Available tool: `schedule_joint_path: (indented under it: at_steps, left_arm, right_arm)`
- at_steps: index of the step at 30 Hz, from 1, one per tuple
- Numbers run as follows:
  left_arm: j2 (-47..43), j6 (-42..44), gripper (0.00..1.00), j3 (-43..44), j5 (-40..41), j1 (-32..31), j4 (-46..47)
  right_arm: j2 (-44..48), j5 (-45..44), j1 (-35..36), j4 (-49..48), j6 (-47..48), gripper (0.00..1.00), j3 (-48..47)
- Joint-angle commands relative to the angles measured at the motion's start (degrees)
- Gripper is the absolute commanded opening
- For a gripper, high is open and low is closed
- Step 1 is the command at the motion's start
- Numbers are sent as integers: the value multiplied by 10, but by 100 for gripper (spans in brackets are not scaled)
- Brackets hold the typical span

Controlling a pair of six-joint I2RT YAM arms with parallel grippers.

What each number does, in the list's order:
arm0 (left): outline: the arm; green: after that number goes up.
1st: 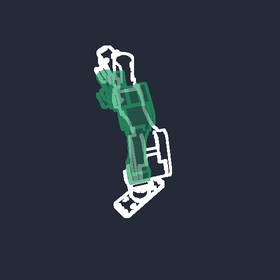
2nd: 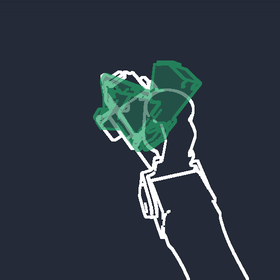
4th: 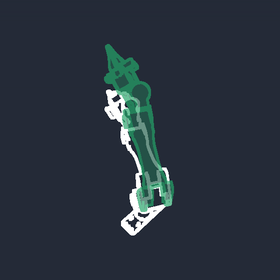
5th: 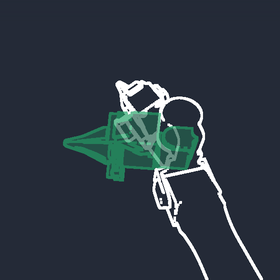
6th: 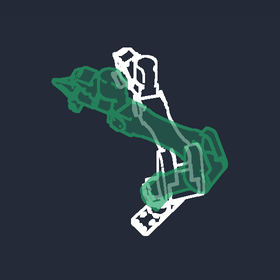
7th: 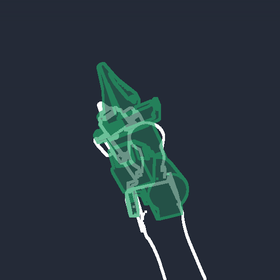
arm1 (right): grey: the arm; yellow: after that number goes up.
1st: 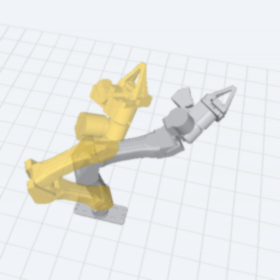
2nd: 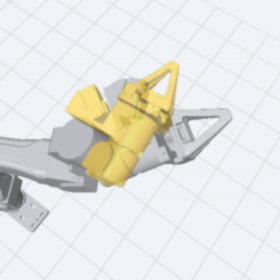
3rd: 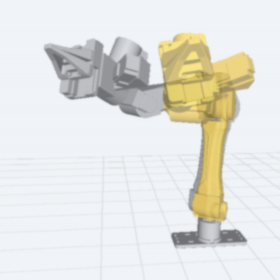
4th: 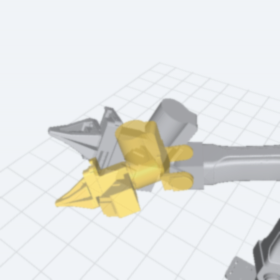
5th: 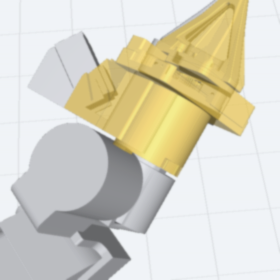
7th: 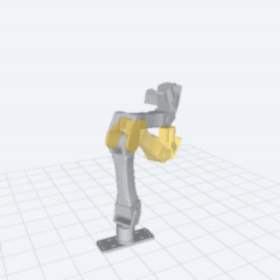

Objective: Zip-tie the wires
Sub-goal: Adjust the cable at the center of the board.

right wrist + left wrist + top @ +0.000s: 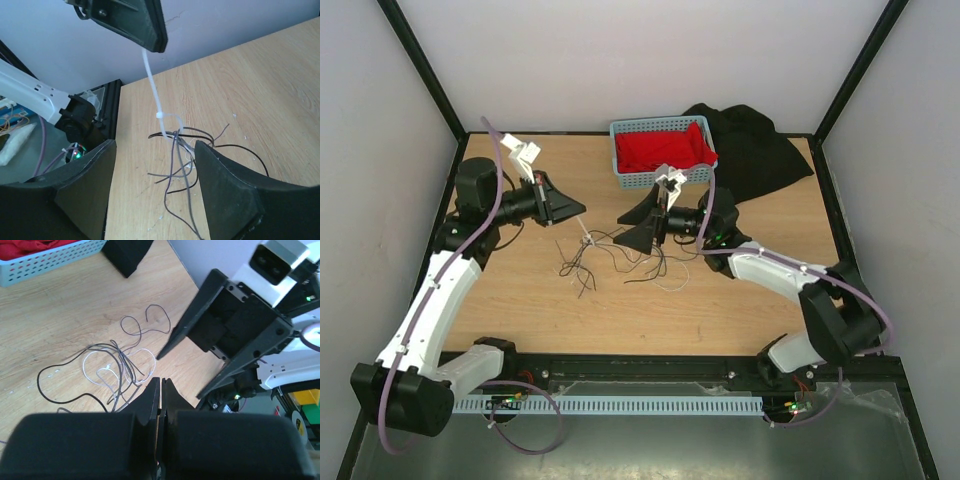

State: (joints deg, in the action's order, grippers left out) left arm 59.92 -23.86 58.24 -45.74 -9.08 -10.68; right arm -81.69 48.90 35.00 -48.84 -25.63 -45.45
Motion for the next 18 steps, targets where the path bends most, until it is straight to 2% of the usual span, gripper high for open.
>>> schedule_joint_path:
  at_steps: [1, 3, 8, 18]
  left_arm:
    - [6, -3, 0, 23, -52, 0, 6]
    - [9, -2, 0, 24, -62, -1, 4]
    - [15, 4, 0, 26, -82, -1, -1]
    - [24, 5, 0, 29, -97, -2, -1]
  right_arm:
    - [-42, 7, 6, -143, -12, 73, -15]
    - [-64, 14, 6, -158, -15, 72, -24]
    - [-113, 42, 10, -244, -94, 69, -40]
    - [-169, 39, 54, -281, -113, 65, -64]
